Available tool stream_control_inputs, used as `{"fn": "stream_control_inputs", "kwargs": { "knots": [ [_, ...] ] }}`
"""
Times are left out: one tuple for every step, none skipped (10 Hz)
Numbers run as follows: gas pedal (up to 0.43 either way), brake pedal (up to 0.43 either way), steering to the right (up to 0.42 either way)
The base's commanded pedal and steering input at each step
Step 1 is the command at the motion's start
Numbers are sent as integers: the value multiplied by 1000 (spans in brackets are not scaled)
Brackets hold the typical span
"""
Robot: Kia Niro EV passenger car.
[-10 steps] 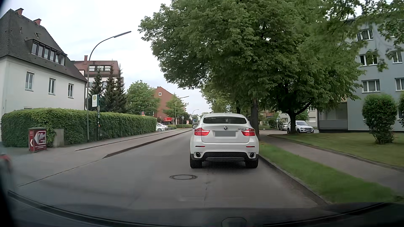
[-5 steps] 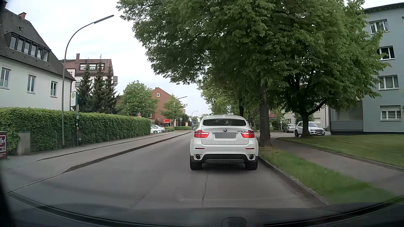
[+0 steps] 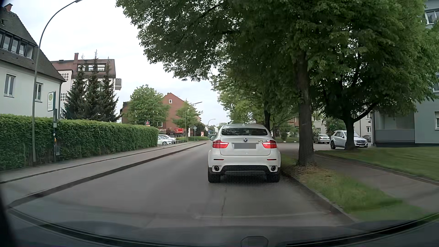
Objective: Follow the waypoints while adhering to traffic rules and regulations
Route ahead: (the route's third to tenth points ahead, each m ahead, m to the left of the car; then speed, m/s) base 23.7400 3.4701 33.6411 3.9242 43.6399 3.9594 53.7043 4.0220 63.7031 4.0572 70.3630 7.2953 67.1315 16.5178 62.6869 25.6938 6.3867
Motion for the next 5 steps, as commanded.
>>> {"fn": "stream_control_inputs", "kwargs": {
  "knots": [
    [98,0,-3],
    [98,0,-4],
    [98,0,-4],
    [98,0,-4],
    [87,0,-4]
  ]
}}
